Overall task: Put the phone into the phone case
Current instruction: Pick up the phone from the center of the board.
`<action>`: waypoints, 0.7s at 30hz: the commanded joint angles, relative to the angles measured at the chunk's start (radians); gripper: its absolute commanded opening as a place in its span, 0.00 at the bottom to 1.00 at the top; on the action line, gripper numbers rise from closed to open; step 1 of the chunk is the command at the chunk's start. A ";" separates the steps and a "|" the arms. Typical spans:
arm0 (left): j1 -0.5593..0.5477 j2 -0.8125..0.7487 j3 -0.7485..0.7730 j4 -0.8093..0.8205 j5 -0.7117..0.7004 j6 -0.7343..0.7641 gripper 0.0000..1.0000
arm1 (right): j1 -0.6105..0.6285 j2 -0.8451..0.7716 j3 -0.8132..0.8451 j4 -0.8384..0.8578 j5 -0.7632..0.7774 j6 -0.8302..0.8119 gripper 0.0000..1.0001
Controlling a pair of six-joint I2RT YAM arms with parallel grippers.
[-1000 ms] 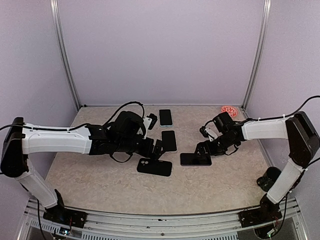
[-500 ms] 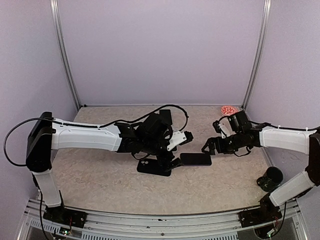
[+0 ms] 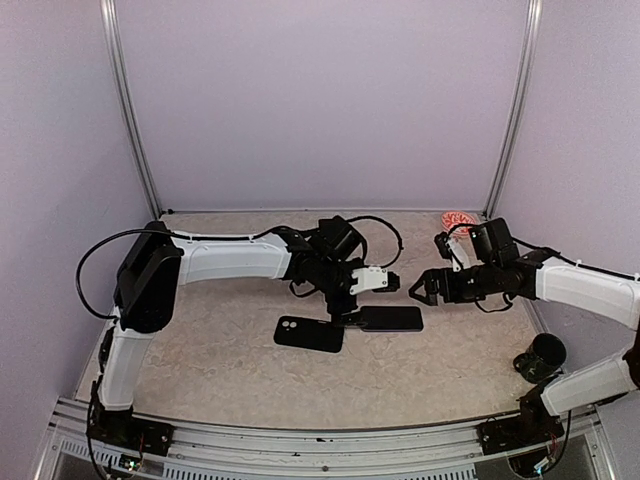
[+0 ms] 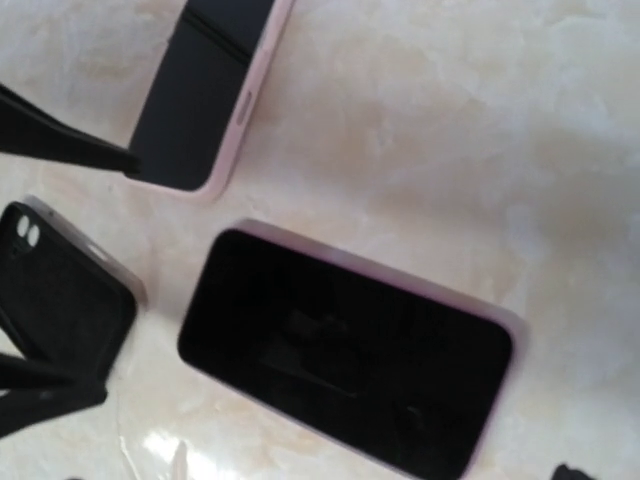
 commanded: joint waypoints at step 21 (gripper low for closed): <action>0.039 0.200 0.219 -0.136 0.155 -0.029 0.99 | -0.011 -0.087 -0.075 -0.025 0.074 0.049 0.99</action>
